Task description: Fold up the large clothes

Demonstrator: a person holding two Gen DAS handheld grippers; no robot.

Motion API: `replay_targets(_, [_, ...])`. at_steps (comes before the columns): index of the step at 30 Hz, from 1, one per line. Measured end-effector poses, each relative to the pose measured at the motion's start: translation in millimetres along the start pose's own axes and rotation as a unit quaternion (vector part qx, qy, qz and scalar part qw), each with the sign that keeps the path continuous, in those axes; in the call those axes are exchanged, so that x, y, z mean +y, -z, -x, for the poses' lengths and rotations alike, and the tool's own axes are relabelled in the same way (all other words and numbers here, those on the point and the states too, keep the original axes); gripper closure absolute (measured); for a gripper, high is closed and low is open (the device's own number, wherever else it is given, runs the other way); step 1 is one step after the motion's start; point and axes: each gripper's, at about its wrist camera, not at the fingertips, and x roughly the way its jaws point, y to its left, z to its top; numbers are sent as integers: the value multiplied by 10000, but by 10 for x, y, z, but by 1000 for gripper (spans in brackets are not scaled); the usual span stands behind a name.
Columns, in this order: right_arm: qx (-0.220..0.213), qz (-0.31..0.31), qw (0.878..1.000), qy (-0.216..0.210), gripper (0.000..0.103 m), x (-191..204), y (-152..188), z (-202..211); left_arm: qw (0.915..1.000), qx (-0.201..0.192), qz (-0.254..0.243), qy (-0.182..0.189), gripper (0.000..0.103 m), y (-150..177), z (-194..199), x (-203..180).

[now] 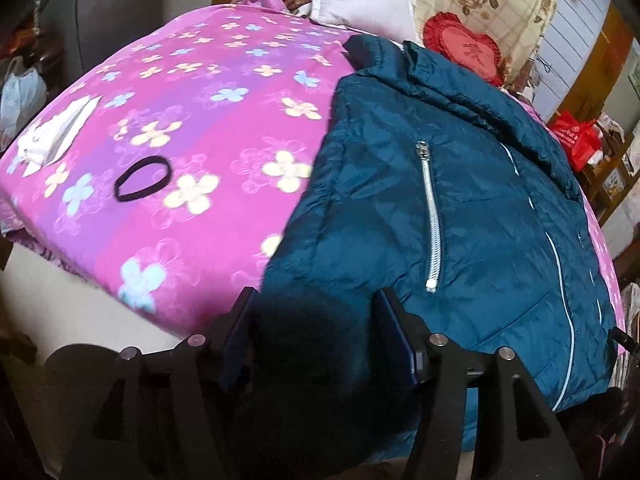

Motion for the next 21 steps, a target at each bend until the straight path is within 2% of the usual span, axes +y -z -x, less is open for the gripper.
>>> replay_targets(3, [48, -29, 9999, -142, 18, -7, 34, -40, 9998, 25, -156, -74, 56, -28, -35, -41])
replay_targets(8, [288, -64, 9973, -677, 18, 77, 104, -155, 9998, 144, 3, 134, 56, -22, 8, 66])
replay_targets(12, [280, 191, 9937, -1070, 18, 238, 161, -154, 9999, 104, -29, 89, 56, 20, 37, 80])
replay_targets(21, [139, 282, 9914, -1267, 17, 345, 133, -171, 9993, 154, -331, -25, 56, 62, 20, -47])
